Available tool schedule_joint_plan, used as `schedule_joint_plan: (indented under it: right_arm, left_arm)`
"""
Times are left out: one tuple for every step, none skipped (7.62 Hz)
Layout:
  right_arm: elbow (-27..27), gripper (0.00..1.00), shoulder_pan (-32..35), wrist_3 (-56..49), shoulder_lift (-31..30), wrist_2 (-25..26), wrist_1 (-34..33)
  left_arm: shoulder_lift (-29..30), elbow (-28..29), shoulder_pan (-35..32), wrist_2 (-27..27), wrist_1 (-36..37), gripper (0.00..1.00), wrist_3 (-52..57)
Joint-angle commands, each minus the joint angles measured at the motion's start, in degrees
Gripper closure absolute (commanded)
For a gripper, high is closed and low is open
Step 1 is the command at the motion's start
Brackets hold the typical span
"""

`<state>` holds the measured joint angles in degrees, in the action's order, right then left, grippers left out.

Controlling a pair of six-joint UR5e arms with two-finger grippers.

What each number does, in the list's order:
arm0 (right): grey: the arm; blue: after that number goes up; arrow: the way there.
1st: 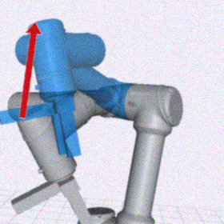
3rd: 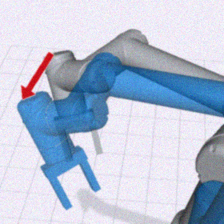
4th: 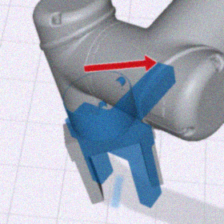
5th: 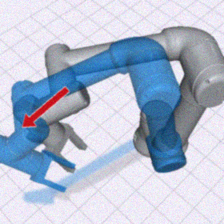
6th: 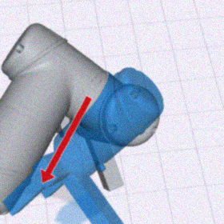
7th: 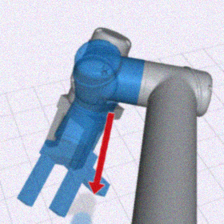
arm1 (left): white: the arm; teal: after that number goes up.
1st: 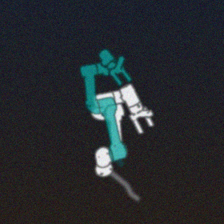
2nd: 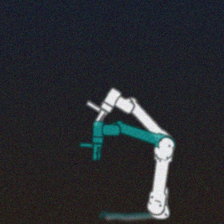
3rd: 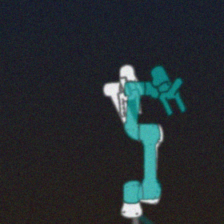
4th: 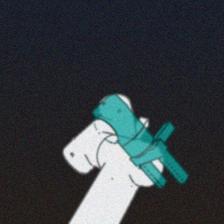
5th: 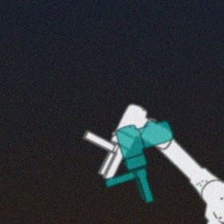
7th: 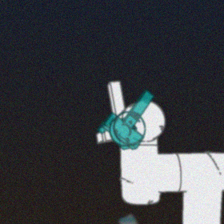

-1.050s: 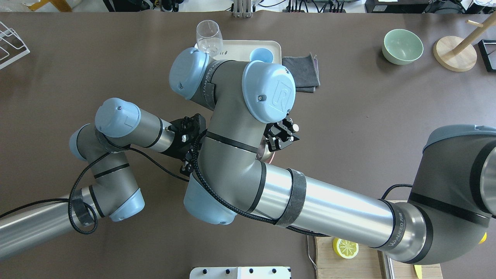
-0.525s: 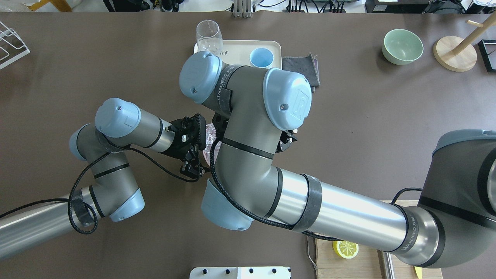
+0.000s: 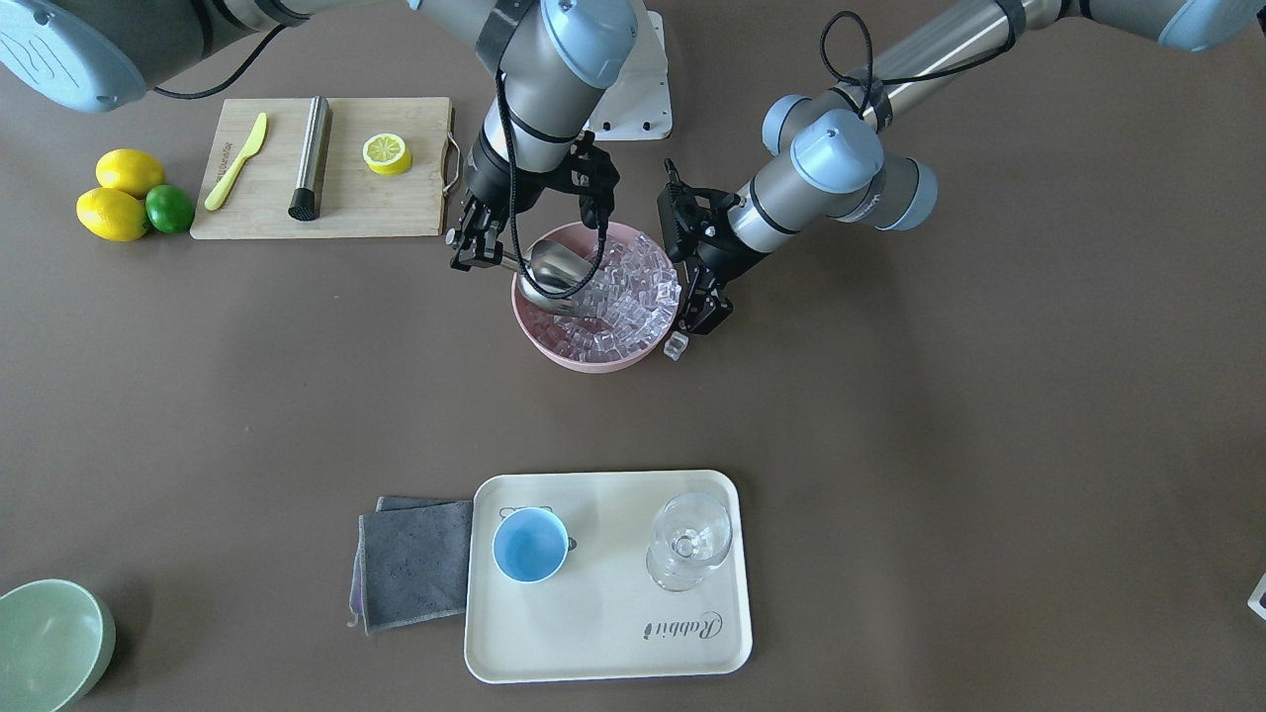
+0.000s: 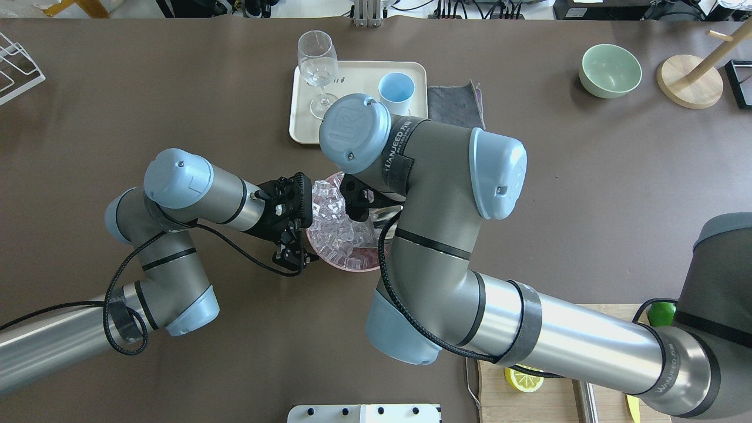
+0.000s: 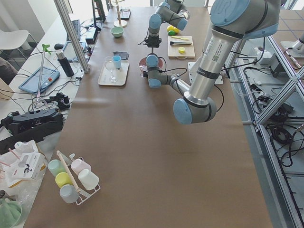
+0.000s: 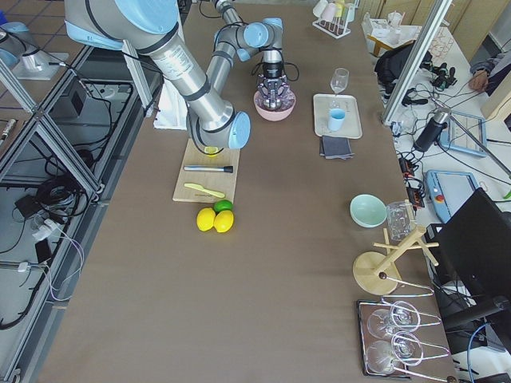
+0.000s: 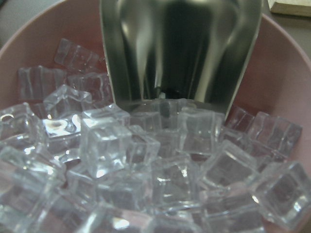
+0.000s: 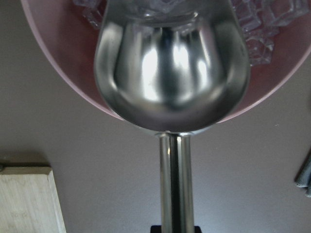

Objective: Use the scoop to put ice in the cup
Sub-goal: 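Dig the scoop into the ice with the right gripper while the left holds the bowl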

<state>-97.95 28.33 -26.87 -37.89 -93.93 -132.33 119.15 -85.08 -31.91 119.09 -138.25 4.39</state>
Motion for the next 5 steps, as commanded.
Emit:
schedule_joint_plan:
  right_arm:
    - [-2.95, 1.0, -0.03, 1.03, -5.16, -0.02, 8.02]
    - [-3.12, 1.0, -0.03, 1.73, -6.13, -0.02, 10.22]
    - [-2.95, 1.0, 0.06, 2.6, -7.62, -0.11, 13.64]
    - [-3.21, 1.0, -0.03, 2.7, -8.42, -0.63, 15.33]
    - [-3.3, 1.0, 0.06, 2.79, -9.99, -0.81, 18.3]
  left_arm:
    - [-0.06, 0.0, -0.08, 0.0, 0.0, 0.01, 0.0]
    - [-0.06, 0.0, 0.0, 0.0, -0.01, 0.01, 0.09]
    - [-0.06, 0.0, 0.0, 0.0, -0.01, 0.01, 0.09]
    - [-0.06, 0.0, 0.0, 0.0, -0.01, 0.01, 0.09]
    - [-0.06, 0.0, -0.08, 0.0, -0.01, 0.01, 0.09]
